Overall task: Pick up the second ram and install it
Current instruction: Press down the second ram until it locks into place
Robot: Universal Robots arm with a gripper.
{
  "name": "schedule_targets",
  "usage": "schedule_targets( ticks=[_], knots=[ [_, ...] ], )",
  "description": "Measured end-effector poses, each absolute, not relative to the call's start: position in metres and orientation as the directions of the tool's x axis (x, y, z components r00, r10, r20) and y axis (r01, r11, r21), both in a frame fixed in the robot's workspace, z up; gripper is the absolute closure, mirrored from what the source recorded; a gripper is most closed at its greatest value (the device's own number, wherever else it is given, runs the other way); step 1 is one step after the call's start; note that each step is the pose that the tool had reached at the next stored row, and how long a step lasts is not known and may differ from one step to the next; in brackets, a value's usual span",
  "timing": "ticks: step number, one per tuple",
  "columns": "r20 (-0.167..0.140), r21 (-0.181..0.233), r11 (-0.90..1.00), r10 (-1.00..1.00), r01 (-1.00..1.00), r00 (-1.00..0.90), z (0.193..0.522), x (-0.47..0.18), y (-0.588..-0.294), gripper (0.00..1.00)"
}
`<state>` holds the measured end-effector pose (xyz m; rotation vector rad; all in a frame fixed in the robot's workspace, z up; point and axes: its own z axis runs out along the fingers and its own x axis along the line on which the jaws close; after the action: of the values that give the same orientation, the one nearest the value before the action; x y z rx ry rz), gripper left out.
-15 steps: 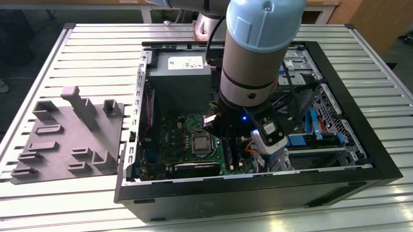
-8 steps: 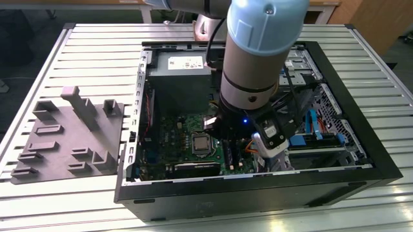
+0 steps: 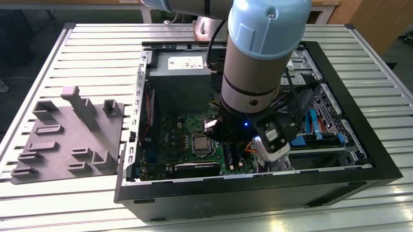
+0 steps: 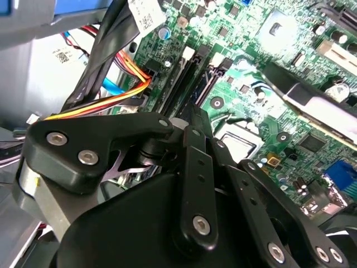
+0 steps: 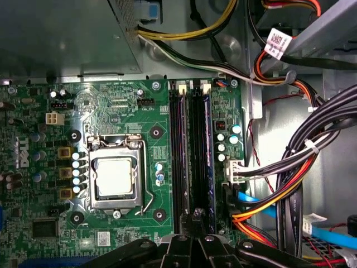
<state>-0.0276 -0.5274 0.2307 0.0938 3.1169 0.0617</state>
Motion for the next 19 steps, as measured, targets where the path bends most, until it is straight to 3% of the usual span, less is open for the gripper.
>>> schedule_targets(
  ticks=[19],
  knots=[
    [-0.022,0.041,0.997,0.06,0.06,-0.998,0.2238,-0.0276,-0.5302,0.89]
  ],
)
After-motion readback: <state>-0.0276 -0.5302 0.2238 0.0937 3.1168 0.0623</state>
